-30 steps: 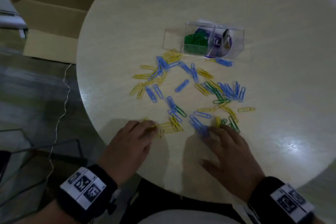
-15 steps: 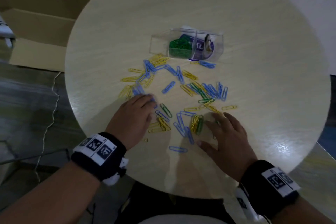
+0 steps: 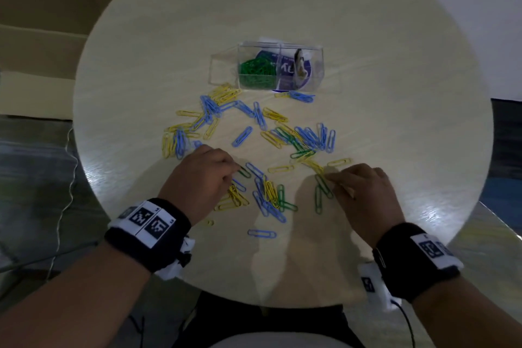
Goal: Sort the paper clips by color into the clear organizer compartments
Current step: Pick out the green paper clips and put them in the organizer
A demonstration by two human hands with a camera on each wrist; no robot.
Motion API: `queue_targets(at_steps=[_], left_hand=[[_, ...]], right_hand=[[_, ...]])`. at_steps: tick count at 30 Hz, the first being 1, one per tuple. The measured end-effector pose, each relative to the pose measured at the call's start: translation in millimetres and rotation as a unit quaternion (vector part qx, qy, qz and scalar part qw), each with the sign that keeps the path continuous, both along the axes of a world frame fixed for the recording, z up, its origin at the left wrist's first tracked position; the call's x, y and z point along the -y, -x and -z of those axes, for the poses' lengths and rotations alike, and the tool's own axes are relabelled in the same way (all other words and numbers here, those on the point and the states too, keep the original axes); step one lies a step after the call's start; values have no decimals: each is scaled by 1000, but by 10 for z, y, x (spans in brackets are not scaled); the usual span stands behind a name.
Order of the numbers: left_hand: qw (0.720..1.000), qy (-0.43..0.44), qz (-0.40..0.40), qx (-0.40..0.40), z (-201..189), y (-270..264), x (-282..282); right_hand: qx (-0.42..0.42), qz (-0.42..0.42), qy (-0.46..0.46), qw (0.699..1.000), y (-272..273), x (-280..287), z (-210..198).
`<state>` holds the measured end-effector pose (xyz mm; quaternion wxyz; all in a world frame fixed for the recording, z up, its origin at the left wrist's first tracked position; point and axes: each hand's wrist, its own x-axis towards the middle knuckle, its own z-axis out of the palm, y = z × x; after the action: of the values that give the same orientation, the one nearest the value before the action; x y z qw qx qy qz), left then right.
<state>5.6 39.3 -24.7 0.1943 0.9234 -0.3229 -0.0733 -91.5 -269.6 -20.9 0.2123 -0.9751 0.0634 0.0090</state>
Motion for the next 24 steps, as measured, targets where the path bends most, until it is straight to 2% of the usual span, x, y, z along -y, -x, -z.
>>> queue_targets(at_steps=[3,6,8,10,14,18,22,24], left_hand=[[1000,-8,-25,3,-15,-69,-11],[998,-17,-57,-4,-37,-146,15],[997,-33,-63,-15,-63,-181,54],[997,-41,-60,-23,-83,-213,75],[995,-49,-55,-69,-111,-279,95],[991,-82,-45,-93,-160,-271,134],[969,-32,-144,-198,-210,-293,130],[965,-43,-146,-212,-219,-293,144]], right_hand=[[1,-9,10,1000,-86,14,-24],[23,53,-36,998,-116,25,-70],[-16,80,-57,995,-99,-10,-87],[-59,69,-45,995,-57,-93,-78],[-79,44,-43,995,-8,-164,-40],[-106,72,-66,990,29,-163,-83],[-122,99,-90,984,58,-250,-149],[-136,83,-86,983,60,-329,-158]])
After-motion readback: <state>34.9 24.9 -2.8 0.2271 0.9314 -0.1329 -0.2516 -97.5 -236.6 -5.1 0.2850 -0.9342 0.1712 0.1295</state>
